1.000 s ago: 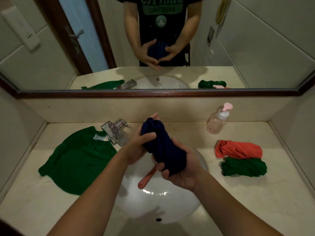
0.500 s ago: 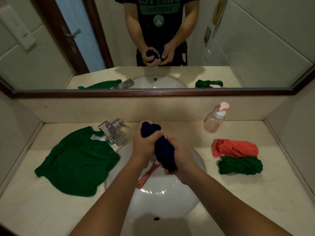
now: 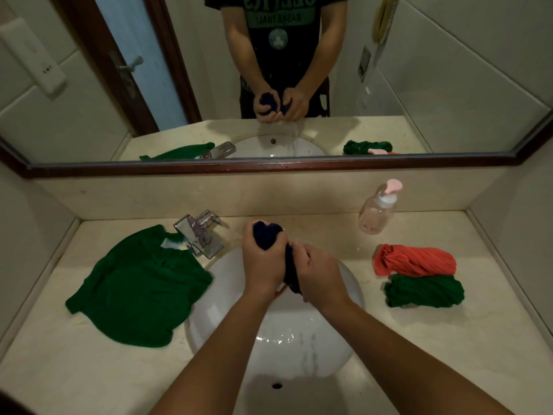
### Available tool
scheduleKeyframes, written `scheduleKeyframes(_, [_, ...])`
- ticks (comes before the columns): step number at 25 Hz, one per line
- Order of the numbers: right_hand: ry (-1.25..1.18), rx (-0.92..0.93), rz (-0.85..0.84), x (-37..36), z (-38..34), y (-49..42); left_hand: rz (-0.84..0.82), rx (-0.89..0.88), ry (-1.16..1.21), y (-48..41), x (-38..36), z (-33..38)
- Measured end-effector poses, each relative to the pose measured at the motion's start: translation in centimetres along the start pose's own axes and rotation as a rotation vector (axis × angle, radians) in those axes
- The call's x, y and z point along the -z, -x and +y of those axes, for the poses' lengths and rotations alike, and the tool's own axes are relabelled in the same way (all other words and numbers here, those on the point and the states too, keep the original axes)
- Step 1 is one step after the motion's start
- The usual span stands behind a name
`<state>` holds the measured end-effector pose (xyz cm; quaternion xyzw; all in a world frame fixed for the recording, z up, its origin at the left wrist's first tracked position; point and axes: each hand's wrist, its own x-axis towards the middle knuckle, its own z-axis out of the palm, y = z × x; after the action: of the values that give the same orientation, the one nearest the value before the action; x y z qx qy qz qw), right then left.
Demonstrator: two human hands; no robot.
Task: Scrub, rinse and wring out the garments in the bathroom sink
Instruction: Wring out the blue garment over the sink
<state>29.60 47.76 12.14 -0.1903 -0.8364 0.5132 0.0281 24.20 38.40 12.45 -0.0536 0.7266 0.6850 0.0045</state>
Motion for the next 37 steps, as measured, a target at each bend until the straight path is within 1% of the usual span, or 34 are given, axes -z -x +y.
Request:
scheduleKeyframes(3, [-0.512, -0.374, -0.128, 1.1, -0.6, 0.7, -0.144, 0.036, 0.045, -0.5, 1.6, -0.6])
scheduleKeyframes(4, [-0.59, -0.437, -0.15, 1.6, -0.8, 0.8, -0.206, 0.032, 0.025, -0.9, 2.3, -0.7])
scheduleKeyframes(5, [-0.594, -0.457, -0.165, 1.9, -0.9, 0.7, -0.288, 0.032, 0.025, -1.1, 2.8, -0.8])
scheduleKeyframes(8, [-0.472, -0.425, -0.136, 2.1, -1.0, 0.1, -0.488, 0.081, 0.107, -2.1, 3.9, -0.7])
scheduleKeyframes(9, [-0.481, -0.436, -0.142, 2.0, -1.0, 0.0, -0.536, 0.039, 0.071, -2.4, 4.2, -0.5])
scheduleKeyframes(10, [-0.506, -0.449, -0.161, 2.1, -1.1, 0.0, -0.586, -0.047, -0.025, -2.9, 4.8, 0.0])
scheduleKeyframes(12, [-0.546, -0.469, -0.221, 2.5, -1.2, -0.2, -0.61, -0.191, -0.133, -3.7, 5.5, 1.2])
scheduleKeyframes(15, [-0.553, -0.49, -0.361, 2.9, -1.8, -0.1, -0.534, -0.3, -0.09, -4.4, 5.5, 1.9])
scheduleKeyframes(16, [-0.537, -0.501, -0.393, 2.8, -1.9, -0.1, -0.55, -0.3, -0.049, -4.4, 5.3, 1.6])
scheduleKeyframes(17, [-0.529, -0.516, -0.418, 2.6, -2.1, -0.2, -0.569, -0.242, 0.036, -4.3, 5.2, 1.5])
scheduleKeyframes(19, [-0.544, -0.557, -0.451, 2.7, -2.6, -0.1, -0.63, -0.07, 0.249, -4.1, 4.9, 1.6])
scheduleKeyframes(20, [-0.564, -0.58, -0.467, 3.0, -2.7, -0.1, -0.658, -0.041, 0.292, -4.1, 4.8, 1.6])
scheduleKeyframes(21, [-0.591, -0.603, -0.49, 3.2, -2.7, -0.1, -0.663, -0.051, 0.295, -4.1, 4.6, 1.7])
scheduleKeyframes(22, [-0.628, -0.625, -0.512, 3.3, -2.6, -0.1, -0.636, -0.055, 0.299, -3.9, 4.5, 1.7])
scheduleKeyframes(24, [-0.702, -0.676, -0.494, 3.2, -2.5, -0.2, -0.493, -0.041, 0.27, -3.4, 4.0, 1.8])
scheduleKeyframes(26, [-0.725, -0.722, -0.403, 2.5, -2.3, -0.5, -0.368, -0.038, 0.181, -2.8, 3.7, 1.7])
scheduleKeyframes(29, [-0.612, -0.688, -0.186, 1.7, -2.5, -1.0, -0.27, -0.078, 0.031, -2.0, 3.3, 1.2])
scheduleKeyframes(31, [-0.468, -0.582, -0.023, 1.2, -2.3, -1.5, -0.192, -0.137, -0.025, -1.6, 2.7, 0.6])
scheduleKeyframes(33, [-0.305, -0.408, 0.098, 0.6, -2.2, -1.8, -0.037, -0.129, -0.025, -1.3, 1.5, 0.0])
scheduleKeyframes(35, [-0.126, -0.183, 0.192, 0.2, -1.7, -2.1, 0.124, -0.005, 0.039, -1.0, 0.3, -0.2])
scheduleKeyframes(37, [0.035, 0.051, 0.249, 0.3, -1.0, -2.3, 0.194, 0.106, 0.106, -0.9, -0.6, -0.1])
